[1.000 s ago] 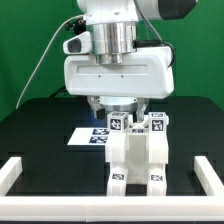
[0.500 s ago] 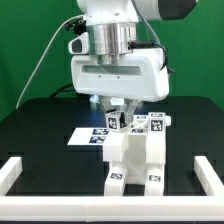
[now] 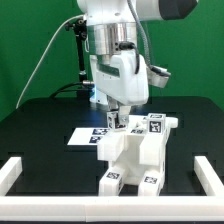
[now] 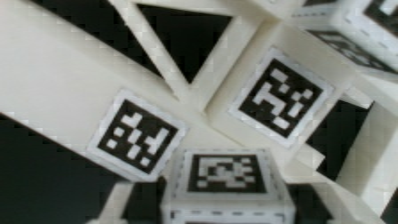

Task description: Assemble chair

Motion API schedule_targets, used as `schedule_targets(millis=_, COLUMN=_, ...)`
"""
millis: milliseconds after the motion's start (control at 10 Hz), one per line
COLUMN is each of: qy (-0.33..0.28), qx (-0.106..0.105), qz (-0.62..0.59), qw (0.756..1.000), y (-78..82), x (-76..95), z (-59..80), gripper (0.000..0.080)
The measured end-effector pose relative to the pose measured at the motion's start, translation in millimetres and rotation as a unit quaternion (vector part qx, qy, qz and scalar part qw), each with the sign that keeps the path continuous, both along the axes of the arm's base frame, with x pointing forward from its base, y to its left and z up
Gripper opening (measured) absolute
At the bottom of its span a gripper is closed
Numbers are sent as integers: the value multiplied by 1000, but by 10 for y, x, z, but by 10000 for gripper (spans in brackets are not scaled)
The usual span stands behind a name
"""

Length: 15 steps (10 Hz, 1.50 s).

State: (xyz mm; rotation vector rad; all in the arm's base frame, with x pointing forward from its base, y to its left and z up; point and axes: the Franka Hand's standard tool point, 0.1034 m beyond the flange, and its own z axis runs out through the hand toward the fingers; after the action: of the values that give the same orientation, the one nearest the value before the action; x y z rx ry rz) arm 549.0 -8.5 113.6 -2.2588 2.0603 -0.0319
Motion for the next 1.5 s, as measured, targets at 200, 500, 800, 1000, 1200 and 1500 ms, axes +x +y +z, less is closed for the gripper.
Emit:
schedule_targets(millis=200, qy=10, qx=9, qz=-115, qw=993, y=3, x=46, z=1, gripper=282)
schedule_targets(millis=500, qy=15, qx=22, qz=-246, qw=969, y=2, x=62, z=-1, gripper=282)
schedule_targets(millis=800, qy=19, qx=34, qz=-347, qw=937, y=22, x=67, z=-1, gripper=283)
schedule_targets(millis=1000, qy=17, qx=30, qz=-306, qw=951, y=29, x=66, z=-3, gripper=449)
schedule_targets(millis=1200, qy=3, qx=17, qz=-111, qw=994, y=-12, x=94, z=20, gripper=634)
schedule_targets(millis=1500, qy=-10, qx=-6, qz=150, qw=989, y=-49, x=82, z=40, gripper=649)
